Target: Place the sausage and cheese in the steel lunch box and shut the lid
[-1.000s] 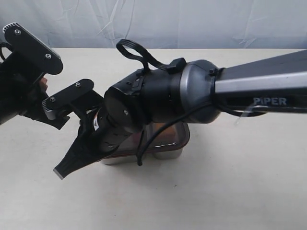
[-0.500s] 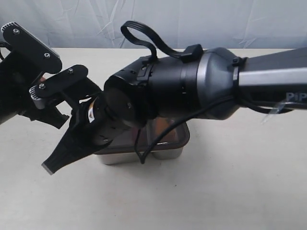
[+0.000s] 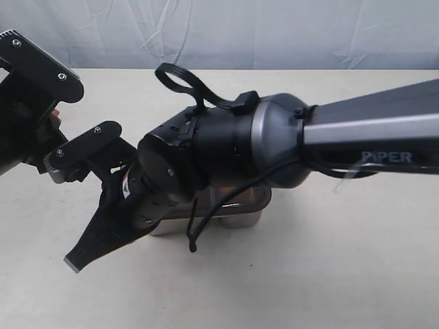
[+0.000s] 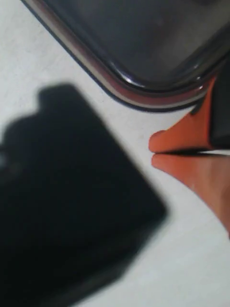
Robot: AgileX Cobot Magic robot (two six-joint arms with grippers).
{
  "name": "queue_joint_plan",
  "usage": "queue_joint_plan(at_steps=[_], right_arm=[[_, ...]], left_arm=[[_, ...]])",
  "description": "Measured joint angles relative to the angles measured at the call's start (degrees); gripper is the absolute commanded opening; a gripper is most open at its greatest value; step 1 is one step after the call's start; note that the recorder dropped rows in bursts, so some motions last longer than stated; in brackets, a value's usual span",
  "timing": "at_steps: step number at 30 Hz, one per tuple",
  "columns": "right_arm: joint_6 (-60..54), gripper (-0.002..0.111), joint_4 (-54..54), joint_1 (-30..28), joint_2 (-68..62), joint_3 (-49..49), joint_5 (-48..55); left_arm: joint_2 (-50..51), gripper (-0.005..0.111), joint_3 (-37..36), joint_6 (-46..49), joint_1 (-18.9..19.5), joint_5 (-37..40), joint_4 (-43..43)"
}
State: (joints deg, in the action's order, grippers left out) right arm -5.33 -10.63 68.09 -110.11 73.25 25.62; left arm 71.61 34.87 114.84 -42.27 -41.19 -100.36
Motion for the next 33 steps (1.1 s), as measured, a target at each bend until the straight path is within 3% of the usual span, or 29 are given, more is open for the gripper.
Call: queue_joint_plan(at_steps=[33], right_arm=[[1.9,-0.001,2.3,-1.8,-1.6,0.0,-0.3]], left_arm=[[2.4,0.000,0.0,-0.4,0.0,0.9,0.0]])
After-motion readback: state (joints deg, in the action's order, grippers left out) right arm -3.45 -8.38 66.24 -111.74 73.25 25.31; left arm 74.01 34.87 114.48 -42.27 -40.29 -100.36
